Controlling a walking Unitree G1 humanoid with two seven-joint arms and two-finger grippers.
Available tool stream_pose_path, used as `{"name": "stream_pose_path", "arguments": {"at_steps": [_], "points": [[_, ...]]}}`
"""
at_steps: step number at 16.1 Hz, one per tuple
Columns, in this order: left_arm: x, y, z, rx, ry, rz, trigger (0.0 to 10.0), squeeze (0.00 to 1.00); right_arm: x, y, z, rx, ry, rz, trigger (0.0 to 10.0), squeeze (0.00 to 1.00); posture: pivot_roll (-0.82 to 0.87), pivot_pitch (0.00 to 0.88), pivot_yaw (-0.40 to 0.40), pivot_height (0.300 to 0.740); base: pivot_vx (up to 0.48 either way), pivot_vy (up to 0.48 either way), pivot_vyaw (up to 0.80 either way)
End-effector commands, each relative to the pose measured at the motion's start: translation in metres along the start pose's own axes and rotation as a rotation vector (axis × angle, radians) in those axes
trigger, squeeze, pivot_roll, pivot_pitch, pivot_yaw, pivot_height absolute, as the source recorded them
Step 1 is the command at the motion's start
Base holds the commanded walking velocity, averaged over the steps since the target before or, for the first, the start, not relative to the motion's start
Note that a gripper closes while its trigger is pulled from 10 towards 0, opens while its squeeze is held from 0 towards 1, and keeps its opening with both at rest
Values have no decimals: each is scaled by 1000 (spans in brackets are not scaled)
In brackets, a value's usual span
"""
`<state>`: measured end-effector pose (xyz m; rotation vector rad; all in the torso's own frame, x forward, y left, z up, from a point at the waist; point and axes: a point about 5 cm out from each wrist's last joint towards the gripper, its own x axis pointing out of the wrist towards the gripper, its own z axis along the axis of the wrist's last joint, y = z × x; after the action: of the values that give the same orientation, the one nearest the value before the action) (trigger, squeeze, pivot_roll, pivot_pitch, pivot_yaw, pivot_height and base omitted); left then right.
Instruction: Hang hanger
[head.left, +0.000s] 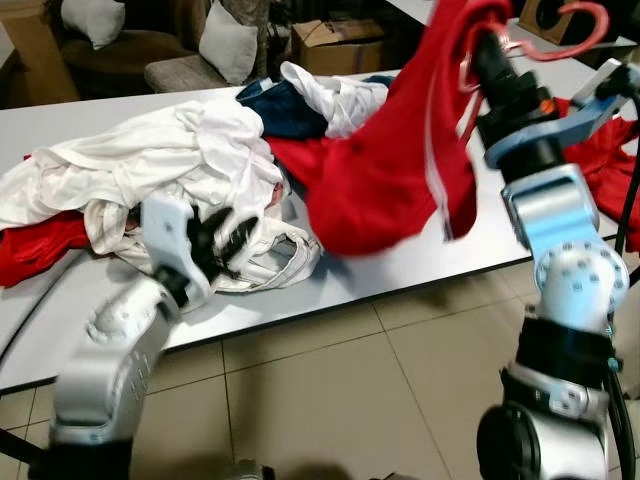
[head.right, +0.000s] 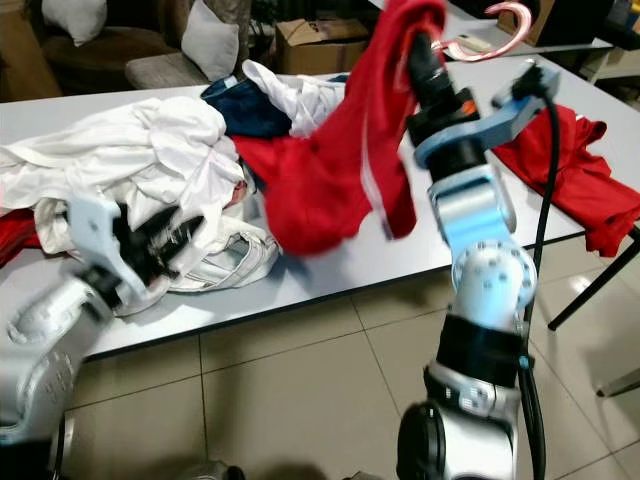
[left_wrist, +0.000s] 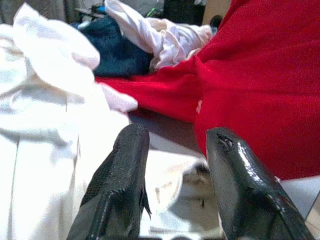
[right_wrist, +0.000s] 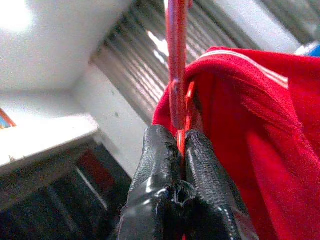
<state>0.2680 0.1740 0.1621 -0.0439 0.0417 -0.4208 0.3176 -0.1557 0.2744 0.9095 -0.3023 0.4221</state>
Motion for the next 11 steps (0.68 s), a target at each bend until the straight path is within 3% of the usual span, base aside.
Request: {"name": "stream_pose_path", "arguments": {"at_steps": [1, 3, 6, 8, 9, 11], "points": [[1, -10, 5, 22, -12, -21, 10000, 0, -7, 12, 14, 5, -40, 35, 10000, 0, -110, 0, -22, 740, 0, -465, 0], [4, -12, 4, 16, -14, -14, 10000, 0, -11, 21, 22, -13, -65, 51, 10000, 0, -119, 0, -14, 740, 0, -467, 0], [11, -13, 5, 28, -27, -4, 10000, 0, 2, 39, 55, -71, -173, 105, 10000, 0, -130, 0, 3, 740, 0, -466, 0], [14, -12, 9, 46, -37, 2, 10000, 0, 12, 69, 77, -131, -210, 217, 10000, 0, -128, 0, 4, 740, 0, -467, 0], [16, -10, 11, 51, -46, 13, 10000, 0, 13, 81, 92, -210, -248, 250, 10000, 0, -132, 0, 3, 740, 0, -465, 0], [18, -8, 11, 52, -48, 46, 10000, 0, 7, 55, 87, -340, -219, 145, 10000, 0, -132, 0, 4, 740, 0, -439, 0]]}}
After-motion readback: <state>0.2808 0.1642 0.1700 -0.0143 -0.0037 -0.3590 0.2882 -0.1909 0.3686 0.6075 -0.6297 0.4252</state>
